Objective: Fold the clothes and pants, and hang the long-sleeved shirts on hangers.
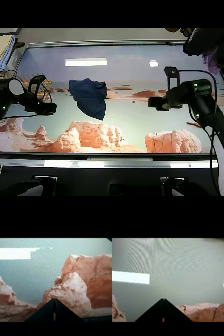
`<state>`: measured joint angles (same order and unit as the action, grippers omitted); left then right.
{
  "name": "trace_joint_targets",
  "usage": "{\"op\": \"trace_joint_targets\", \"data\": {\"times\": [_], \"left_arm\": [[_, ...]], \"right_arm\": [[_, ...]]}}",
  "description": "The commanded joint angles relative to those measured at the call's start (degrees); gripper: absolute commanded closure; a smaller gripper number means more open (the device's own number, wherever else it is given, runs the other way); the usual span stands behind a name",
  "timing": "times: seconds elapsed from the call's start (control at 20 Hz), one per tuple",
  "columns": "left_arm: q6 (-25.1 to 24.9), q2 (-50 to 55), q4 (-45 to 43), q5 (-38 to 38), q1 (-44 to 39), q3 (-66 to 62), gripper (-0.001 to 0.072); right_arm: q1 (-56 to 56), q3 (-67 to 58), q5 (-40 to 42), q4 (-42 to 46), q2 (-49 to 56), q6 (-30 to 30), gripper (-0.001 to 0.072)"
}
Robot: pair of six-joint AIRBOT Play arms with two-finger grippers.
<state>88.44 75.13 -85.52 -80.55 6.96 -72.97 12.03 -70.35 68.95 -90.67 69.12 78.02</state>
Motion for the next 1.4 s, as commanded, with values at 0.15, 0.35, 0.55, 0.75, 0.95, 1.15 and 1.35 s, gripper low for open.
{"op": "trace_joint_targets", "data": {"times": [0.15,0.35,0.55,0.75,0.95,1.15,1.35], "left_arm": [[0.0,0.04,-0.02,0.0,-0.02,0.02,0.0689],[0.0,0.04,-0.02,0.0,-0.02,0.02,0.0689],[0.0,0.04,-0.04,0.0,-0.02,0.02,0.0689],[0.0,0.04,-0.02,0.0,-0.02,0.02,0.0689],[0.0,0.04,-0.02,0.02,-0.02,0.02,0.0689],[0.0,0.04,-0.04,0.02,-0.02,0.02,0.0689],[0.0,0.22,-0.66,2.12,0.2,0.02,0.0689]], "right_arm": [[0.0,-0.04,0.0,-0.11,0.04,-0.02,0.068],[0.0,-0.04,-0.02,-0.11,0.04,-0.02,0.068],[0.0,-0.04,0.0,-0.11,0.04,-0.02,0.068],[0.0,-0.04,-0.02,-0.11,0.04,-0.02,0.068],[0.0,-0.04,0.0,-0.11,0.04,-0.02,0.068],[0.0,-0.04,0.0,-0.11,0.04,-0.02,0.068],[0.0,-0.04,-0.02,-0.11,0.04,0.0,0.068]]}}
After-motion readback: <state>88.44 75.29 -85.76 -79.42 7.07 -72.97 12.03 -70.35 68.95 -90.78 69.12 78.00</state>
